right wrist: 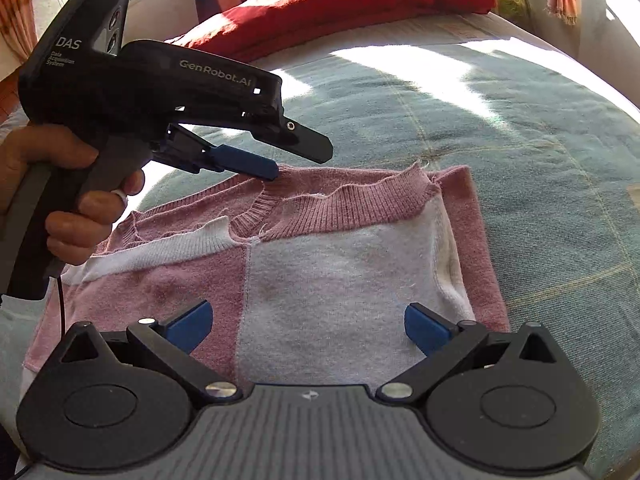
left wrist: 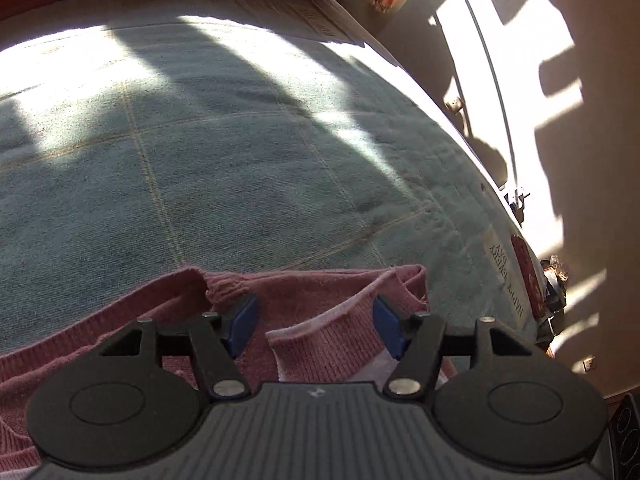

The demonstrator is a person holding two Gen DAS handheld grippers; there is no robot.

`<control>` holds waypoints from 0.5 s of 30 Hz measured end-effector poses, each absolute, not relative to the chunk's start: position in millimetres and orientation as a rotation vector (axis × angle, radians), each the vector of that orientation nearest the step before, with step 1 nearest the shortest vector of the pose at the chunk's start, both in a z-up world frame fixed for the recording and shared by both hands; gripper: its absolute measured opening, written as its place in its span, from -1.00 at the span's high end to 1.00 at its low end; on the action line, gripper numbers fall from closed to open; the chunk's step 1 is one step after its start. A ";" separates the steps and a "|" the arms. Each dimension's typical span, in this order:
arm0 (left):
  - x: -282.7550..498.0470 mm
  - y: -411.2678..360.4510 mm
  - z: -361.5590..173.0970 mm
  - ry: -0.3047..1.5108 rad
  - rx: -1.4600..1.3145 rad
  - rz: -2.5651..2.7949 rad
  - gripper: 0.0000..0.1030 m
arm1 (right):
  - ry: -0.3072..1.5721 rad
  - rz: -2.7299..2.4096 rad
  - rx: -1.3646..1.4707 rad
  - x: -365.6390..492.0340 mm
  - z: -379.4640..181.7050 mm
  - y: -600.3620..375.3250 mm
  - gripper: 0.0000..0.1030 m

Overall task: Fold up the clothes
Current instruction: 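Move the left gripper along the sweater toward its side edge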

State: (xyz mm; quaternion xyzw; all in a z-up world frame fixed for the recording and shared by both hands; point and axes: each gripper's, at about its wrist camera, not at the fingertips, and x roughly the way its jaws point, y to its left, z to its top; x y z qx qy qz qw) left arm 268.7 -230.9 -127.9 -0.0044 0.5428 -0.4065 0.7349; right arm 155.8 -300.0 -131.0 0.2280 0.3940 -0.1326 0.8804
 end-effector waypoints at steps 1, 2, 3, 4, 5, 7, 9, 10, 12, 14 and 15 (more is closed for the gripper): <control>271.1 -234.4 -135.5 1.204 0.003 -0.875 -0.21 | 0.819 -0.280 0.481 154.3 -131.1 -301.8 -1.00; 272.8 -235.8 -140.3 1.209 0.008 -0.865 -0.21 | 0.815 -0.283 0.488 152.7 -130.8 -304.0 -1.00; 273.7 -236.3 -142.8 1.209 0.007 -0.862 -0.21 | 0.812 -0.287 0.491 151.2 -130.2 -305.9 -1.00; 274.2 -236.5 -143.3 1.209 0.003 -0.857 -0.21 | 0.810 -0.291 0.494 149.8 -129.6 -307.7 -1.00; 273.5 -236.3 -140.1 1.206 0.006 -0.852 -0.21 | 0.806 -0.295 0.499 148.3 -128.9 -309.4 -1.00; 270.0 -235.3 -129.0 1.192 0.034 -0.840 -0.21 | 0.795 -0.299 0.510 145.2 -126.6 -312.2 -1.00; 264.2 -232.2 -113.6 1.169 0.084 -0.826 -0.21 | 0.789 -0.305 0.520 142.5 -124.0 -313.2 -1.00; 260.8 -228.4 -104.8 1.157 0.101 -0.824 -0.21 | 0.785 -0.307 0.525 141.0 -122.7 -313.6 -1.00; 253.0 -216.4 -84.9 1.136 0.118 -0.824 -0.21 | 0.772 -0.306 0.535 136.5 -118.8 -312.6 -1.00; 244.4 -203.5 -64.4 1.126 0.137 -0.804 -0.22 | 0.768 -0.311 0.543 132.9 -114.1 -310.6 -1.00; 239.3 -196.0 -54.4 1.120 0.146 -0.794 -0.25 | 0.765 -0.312 0.548 130.7 -111.4 -309.3 -1.00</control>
